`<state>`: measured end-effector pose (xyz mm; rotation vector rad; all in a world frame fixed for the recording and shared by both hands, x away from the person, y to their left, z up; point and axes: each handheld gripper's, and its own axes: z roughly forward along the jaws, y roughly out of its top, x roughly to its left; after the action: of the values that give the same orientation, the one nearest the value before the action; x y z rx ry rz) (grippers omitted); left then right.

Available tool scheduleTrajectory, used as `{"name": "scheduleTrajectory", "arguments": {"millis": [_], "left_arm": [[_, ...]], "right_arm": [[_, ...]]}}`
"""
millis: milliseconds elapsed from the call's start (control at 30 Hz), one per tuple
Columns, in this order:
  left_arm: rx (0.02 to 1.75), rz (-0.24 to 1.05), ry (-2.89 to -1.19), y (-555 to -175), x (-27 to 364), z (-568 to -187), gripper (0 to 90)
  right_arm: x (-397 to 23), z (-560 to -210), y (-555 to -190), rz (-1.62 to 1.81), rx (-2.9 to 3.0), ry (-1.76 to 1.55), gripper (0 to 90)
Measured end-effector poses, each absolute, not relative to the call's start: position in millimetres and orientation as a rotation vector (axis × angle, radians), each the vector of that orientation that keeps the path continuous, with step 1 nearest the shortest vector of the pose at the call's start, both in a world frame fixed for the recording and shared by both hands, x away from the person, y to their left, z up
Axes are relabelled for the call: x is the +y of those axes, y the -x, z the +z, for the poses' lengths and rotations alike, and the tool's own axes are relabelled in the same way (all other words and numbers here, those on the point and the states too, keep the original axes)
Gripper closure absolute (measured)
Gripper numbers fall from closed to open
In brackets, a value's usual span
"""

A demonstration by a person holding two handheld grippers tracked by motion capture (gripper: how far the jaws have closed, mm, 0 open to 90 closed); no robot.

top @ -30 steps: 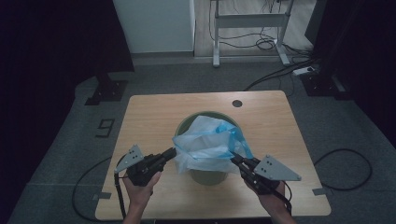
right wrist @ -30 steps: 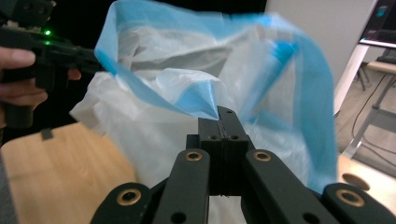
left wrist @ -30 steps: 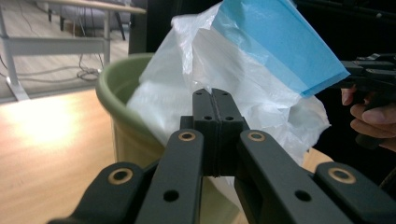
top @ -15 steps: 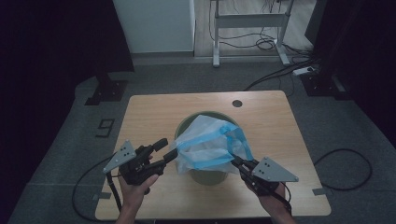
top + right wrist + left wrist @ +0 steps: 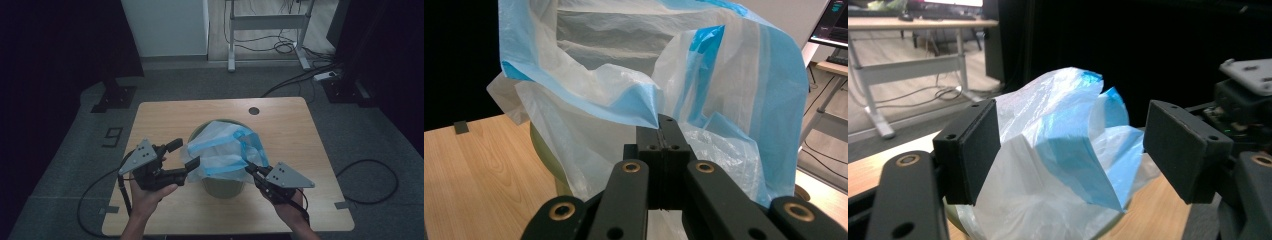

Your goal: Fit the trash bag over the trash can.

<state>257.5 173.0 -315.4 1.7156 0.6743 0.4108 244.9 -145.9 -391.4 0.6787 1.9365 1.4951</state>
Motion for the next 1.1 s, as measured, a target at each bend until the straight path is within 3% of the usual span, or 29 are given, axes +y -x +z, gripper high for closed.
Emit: {"name": "scheduleTrajectory", "arguments": {"millis": [133, 367, 500, 833, 1100], "left_arm": [[0.711, 0.433, -1.792, -274, 161, -313, 34.1], [0.756, 0.451, -1.837, -299, 148, -316, 83.3], [0.813, 0.472, -1.772, -307, 151, -321, 87.4], [0.848, 0.456, -1.661, -312, 160, -328, 88.1], [0.824, 0.469, -1.597, -330, 165, -316, 87.8]], "right_arm": [[-144, -392, -245, 1.489, 1.943, -0.671, 89.1], [-147, -390, -244, 1.473, 1.935, -0.661, 89.1], [-150, -391, -245, 1.462, 1.933, -0.664, 89.1], [-155, -390, -256, 1.413, 1.922, -0.690, 89.1], [-150, -363, -294, 1.332, 1.878, -0.679, 89.1]]}}
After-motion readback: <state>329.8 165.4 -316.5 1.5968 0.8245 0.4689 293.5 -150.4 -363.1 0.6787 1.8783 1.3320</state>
